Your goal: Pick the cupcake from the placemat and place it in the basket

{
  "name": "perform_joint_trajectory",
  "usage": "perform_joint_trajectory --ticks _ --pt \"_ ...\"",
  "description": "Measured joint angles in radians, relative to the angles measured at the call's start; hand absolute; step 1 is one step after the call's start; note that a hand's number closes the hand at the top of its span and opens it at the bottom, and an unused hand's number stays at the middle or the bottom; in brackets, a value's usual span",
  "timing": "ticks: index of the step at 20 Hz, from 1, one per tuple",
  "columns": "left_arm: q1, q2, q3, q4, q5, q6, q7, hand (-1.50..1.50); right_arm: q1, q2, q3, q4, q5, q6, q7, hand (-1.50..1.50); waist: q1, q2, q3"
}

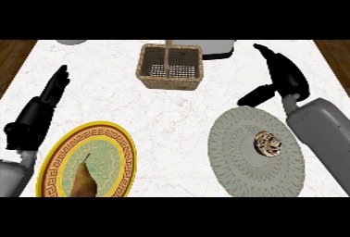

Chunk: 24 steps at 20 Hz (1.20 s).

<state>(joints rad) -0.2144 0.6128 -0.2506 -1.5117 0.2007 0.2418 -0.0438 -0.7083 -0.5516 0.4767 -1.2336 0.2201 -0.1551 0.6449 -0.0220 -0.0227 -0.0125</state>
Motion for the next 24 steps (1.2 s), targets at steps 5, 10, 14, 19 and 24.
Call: perform_joint_trajectory --ticks 5,10,14,19,24 --pt "0.004 0.001 0.011 0.005 0.003 -0.011 -0.014 0.0 -0.088 -0.081 0.018 -0.075 -0.135 0.339 0.208 -1.5 0.0 0.003 0.005" --pt "0.009 -0.011 0.013 -0.006 -0.006 -0.016 -0.008 0.0 -0.124 -0.149 -0.025 -0.146 -0.295 0.523 0.338 -1.5 0.004 0.01 0.009" --pt "-0.006 -0.025 0.026 -0.001 -0.012 -0.028 -0.001 0.0 -0.091 -0.185 -0.04 -0.192 -0.357 0.55 0.367 -1.5 0.007 0.015 0.011" --pt "-0.007 -0.04 0.04 -0.002 -0.026 -0.043 -0.003 0.0 -0.027 -0.21 -0.035 -0.23 -0.377 0.572 0.365 -1.5 0.013 0.019 0.011" --pt "0.002 -0.047 0.058 -0.017 -0.036 -0.064 0.003 0.0 0.023 -0.2 -0.011 -0.206 -0.344 0.595 0.34 -1.5 0.023 0.021 0.012"
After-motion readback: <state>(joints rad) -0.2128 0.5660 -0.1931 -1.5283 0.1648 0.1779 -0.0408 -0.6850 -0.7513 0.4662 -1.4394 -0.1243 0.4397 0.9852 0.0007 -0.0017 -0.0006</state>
